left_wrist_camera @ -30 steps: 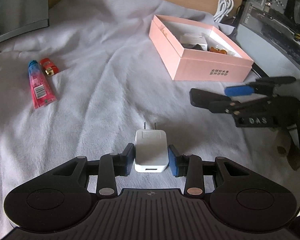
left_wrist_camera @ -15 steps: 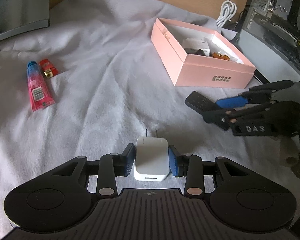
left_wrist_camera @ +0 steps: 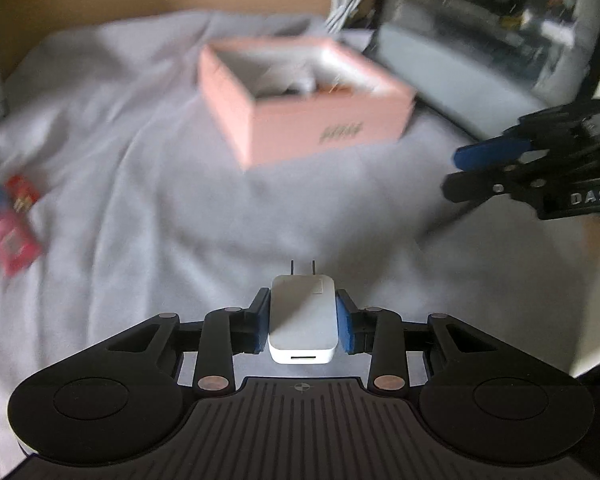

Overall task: Organize rigid objects
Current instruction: 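Drop the black device into the pink box with the right tool, then grasp the white remote control with the right tool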

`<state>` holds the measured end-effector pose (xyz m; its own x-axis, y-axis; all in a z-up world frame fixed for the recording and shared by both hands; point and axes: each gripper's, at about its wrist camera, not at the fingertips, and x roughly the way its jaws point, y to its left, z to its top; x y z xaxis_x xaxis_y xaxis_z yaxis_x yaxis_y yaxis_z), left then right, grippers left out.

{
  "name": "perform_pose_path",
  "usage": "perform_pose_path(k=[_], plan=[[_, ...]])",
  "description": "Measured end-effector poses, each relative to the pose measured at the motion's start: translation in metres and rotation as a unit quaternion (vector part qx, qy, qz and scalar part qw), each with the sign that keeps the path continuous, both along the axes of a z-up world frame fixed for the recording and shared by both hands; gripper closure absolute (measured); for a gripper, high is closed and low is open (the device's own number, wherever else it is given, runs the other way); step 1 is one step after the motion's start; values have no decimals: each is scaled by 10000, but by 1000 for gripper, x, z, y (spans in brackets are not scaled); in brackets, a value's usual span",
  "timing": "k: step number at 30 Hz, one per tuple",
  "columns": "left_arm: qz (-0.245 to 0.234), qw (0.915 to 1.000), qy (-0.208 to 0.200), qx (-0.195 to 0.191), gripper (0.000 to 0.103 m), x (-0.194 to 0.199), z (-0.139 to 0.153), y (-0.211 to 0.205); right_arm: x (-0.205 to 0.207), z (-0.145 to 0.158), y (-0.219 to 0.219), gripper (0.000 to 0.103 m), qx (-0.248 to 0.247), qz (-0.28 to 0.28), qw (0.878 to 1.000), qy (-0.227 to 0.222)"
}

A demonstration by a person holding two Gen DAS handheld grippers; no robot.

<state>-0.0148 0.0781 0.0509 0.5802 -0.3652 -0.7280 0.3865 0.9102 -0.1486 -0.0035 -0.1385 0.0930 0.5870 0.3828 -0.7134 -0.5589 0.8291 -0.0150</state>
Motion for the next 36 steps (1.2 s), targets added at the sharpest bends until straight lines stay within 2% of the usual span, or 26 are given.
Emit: perform_pose_path(k=[3,4,5,8,12,16,21,24,26,27,29,32,36], plan=[[-134,9986,-438,-274,66,13,37,-4,-1,31,-10,69,182,-167,9989,-409],[-155,9974,-603,-368,66,21,52,-4,1,42,-12,92,258,-206,9981,-523],[-160,9961,-740,-460,66,30,66,-4,4,51,-13,97,319,-243,9975,-589],[-39,9925,-1033,-656,66,60,100,-4,15,78,-16,97,492,-389,9933,-970],[192,9905,-1097,-802,66,84,118,-5,22,86,-19,97,363,-506,9904,-1234],[223,9923,-880,-840,66,80,104,-7,21,67,-33,96,238,-568,9933,-978],[233,9971,-169,-711,66,64,58,-8,15,9,-42,82,-148,-654,9977,93],[255,9973,231,-644,66,53,33,-9,7,-23,-47,79,-235,-700,9947,715],[242,9970,456,-584,66,46,20,-11,4,-40,-50,70,-185,-781,9905,1115],[237,9967,554,-543,66,43,15,-13,3,-47,-51,69,-170,-840,9884,1251],[216,9963,695,-463,66,39,7,-15,-5,-52,-54,61,-33,-960,9874,1254],[192,9962,760,-366,66,37,4,-16,-5,-55,-58,58,152,-996,9840,1470],[127,9973,694,-178,66,34,8,-21,-9,-55,-51,55,-40,-852,9875,1328]])
